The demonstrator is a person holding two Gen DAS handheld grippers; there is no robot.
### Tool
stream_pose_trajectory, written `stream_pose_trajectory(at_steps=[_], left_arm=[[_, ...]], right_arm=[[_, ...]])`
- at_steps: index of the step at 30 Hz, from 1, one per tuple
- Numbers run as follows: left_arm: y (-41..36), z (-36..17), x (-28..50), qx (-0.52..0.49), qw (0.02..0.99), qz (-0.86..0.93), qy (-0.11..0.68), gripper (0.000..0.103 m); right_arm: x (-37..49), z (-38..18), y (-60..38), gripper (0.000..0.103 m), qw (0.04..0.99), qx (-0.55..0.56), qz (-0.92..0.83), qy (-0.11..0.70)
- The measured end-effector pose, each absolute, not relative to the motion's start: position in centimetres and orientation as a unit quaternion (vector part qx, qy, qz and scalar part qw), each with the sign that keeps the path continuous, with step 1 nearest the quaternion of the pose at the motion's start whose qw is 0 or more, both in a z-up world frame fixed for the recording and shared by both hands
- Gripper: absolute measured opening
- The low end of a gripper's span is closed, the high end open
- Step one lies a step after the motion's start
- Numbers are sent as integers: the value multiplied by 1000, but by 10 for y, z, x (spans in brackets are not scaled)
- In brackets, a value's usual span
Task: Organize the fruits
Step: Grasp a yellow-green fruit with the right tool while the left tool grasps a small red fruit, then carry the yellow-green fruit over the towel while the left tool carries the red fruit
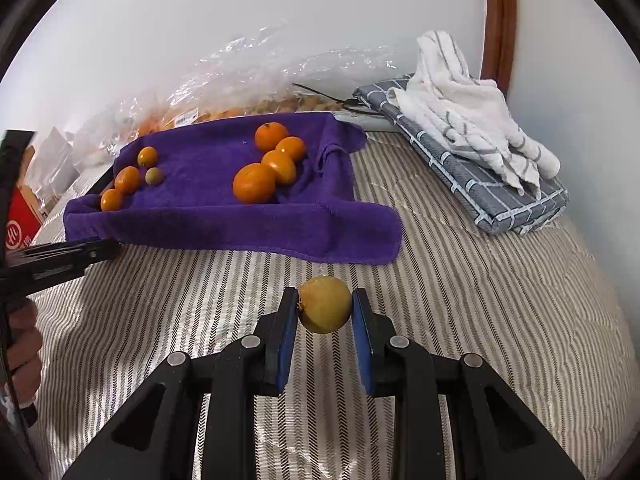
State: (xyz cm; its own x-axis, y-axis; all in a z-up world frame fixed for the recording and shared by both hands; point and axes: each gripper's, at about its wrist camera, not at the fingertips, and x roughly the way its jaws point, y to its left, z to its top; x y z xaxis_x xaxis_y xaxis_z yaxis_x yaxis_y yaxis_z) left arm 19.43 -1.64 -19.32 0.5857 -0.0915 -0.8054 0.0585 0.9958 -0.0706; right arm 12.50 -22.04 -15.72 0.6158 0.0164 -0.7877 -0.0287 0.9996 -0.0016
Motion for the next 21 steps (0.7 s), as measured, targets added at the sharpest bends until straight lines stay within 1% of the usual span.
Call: stream_pose_trajectory(at_steps=[2,6,21], left_arm=[[-15,-196,195,-24,890,-42,454,23],[-9,-190,189,-32,894,-51,444,23],[27,-127,173,-74,918,-67,385,23]], right_arm=[[126,-156,-220,27,900,-12,13,436],[130,-153,-216,27,899,-14,16,437],[163,-120,-209,27,907,-8,34,419]])
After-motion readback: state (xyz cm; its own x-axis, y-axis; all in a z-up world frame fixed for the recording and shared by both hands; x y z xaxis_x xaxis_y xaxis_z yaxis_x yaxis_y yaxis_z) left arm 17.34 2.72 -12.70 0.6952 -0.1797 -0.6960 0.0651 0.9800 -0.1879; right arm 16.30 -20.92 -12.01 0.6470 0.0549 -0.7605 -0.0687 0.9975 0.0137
